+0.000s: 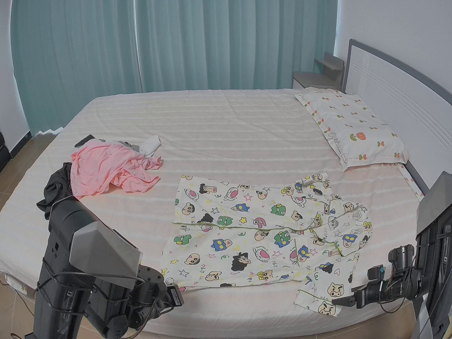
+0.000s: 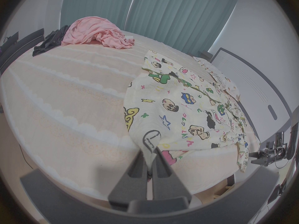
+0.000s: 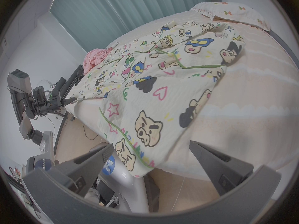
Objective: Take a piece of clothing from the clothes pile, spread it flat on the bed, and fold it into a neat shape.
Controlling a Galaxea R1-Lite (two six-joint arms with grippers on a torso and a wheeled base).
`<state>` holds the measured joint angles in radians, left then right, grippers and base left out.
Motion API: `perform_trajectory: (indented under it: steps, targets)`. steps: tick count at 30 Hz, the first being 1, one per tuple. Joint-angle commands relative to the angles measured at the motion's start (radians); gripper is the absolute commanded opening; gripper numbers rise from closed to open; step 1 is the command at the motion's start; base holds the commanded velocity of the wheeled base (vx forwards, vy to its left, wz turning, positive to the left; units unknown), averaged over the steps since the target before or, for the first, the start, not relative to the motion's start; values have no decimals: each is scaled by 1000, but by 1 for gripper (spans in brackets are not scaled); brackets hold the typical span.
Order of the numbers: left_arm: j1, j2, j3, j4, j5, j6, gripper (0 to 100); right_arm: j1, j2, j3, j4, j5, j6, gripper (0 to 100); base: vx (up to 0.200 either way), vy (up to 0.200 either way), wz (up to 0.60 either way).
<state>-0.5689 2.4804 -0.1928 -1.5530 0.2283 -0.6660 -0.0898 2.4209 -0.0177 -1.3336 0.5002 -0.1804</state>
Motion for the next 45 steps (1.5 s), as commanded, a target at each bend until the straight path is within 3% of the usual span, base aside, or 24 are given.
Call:
perform_trajectory:
  steps: [1,5,15,20,25,26,36,38,45]
  targets:
    - [1,0,1,-18,0,-3,0,15,-34,18,44,-43,-7,100,0,0,0]
    - [1,0,-4,-18,0,-3,0,82,-89,18,166,-69,-44,100,0,0,0]
    - [1,0,-7,-18,0,-4,0,139,-78,18,148,-72,-34,100,0,0,0]
    - [1,-3,-5,-18,0,-4,0,177,-29,18,96,-135,-31,100,0,0,0]
    - [1,-8,-2,-18,0,-7,0,219,-14,18,31,-146,62,100,0,0,0]
    - [1,-6,-4,-18,0,-7,0,251,-3,18,-12,-157,124,0,0,0,0]
    - [3,-5,-2,-18,0,-7,0,259,3,18,-24,-239,141,0,0,0,0]
    - [3,-3,-4,-18,0,-7,0,259,1,18,-22,-290,141,0,0,0,0]
    - [3,-5,4,-18,0,-4,0,199,-37,18,13,-305,134,0,0,0,0]
